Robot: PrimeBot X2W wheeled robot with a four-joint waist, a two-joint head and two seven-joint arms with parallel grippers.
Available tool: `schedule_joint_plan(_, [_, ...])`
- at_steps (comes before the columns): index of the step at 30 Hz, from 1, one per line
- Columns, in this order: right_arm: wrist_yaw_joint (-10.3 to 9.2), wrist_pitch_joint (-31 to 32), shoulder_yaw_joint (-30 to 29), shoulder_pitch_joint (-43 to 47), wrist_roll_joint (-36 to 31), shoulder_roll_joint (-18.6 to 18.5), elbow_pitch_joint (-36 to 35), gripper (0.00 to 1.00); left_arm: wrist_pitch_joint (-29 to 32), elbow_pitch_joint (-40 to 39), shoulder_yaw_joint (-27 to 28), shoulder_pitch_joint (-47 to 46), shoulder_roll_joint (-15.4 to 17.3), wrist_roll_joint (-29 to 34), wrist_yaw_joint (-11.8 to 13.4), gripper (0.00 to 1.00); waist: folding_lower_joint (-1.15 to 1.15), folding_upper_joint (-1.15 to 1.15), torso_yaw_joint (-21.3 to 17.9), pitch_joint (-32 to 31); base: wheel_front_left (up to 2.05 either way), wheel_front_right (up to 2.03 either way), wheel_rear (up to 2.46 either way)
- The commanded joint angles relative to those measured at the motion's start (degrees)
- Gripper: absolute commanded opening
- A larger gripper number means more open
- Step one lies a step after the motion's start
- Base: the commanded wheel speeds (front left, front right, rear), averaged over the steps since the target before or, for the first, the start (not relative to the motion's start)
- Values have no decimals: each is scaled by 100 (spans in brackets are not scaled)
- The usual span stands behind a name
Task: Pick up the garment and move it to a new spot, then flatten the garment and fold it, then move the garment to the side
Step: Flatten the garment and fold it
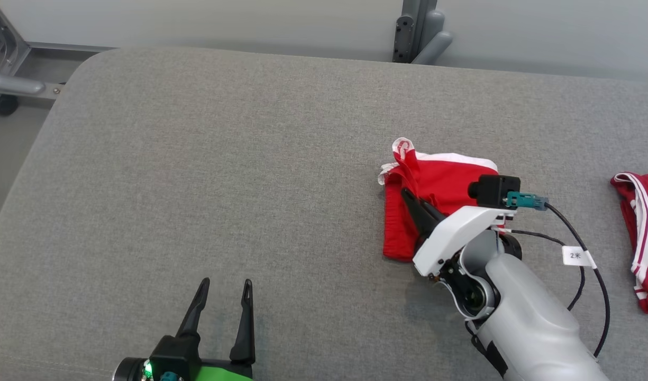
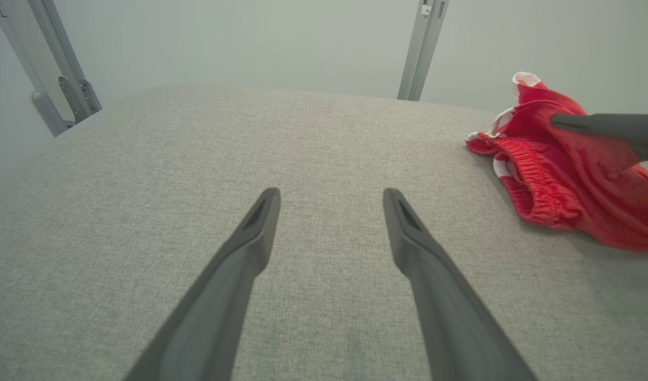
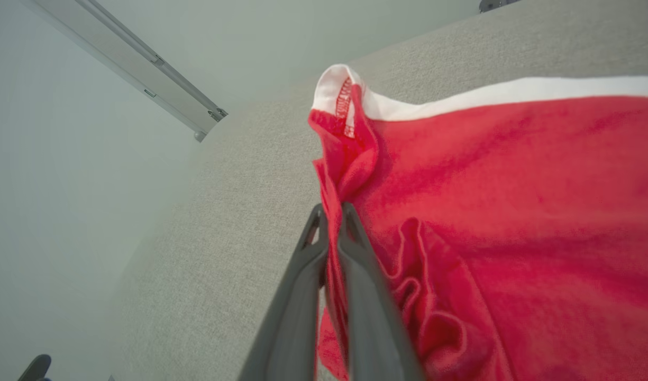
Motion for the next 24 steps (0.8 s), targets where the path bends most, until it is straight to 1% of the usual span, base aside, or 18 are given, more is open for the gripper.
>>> schedule_joint_plan(1, [0,-88,110,-93,104,-22,90,0,-16,8,-8,9,11,37,-11,100,0,0,19,-23,0,0,0])
schedule_joint_plan(11, [0,-916,1544,-849,1567,-23,1298,0,-15,187,-187,121,11,75,-45,100,0,0,45,-186,0,0,0])
schedule_joint_plan(14, [1,-1110,1994,-1023,2074,-18,1564,0,-15,238,-223,147,11,101,-60,100,0,0,30,-234,0,0,0])
schedule_joint_plan(15, [1,-1223,2296,-1132,2406,-22,1722,0,-15,264,-232,163,11,117,-61,100,0,0,22,-257,0,0,0])
schedule_joint_plan(18, [1,-1366,2754,-1271,2888,-21,1907,0,-16,278,-225,172,11,125,-67,100,0,0,5,-272,0,0,0])
schedule_joint_plan(19, [0,-1409,2918,-1311,3044,-20,1954,8,-16,284,-228,172,11,130,-64,100,0,0,-1,-278,0,0,0])
schedule_joint_plan(20, [1,-1457,3076,-1350,3168,-17,1976,36,-16,285,-227,173,11,134,-62,100,0,0,-7,-282,0,0,0])
schedule_joint_plan(21, [1,-1520,3254,-1410,3240,-16,1979,85,-15,283,-225,175,11,137,-58,100,0,0,-16,-283,0,0,0])
schedule_joint_plan(22, [1,-1574,3410,-1461,3322,-17,1965,100,-16,280,-218,178,11,139,-55,100,0,0,-28,-282,0,0,0])
schedule_joint_plan(24, [0,-1658,3656,-1501,3487,-20,1883,100,-16,267,-188,199,11,136,-40,100,0,0,-73,-286,0,0,0])
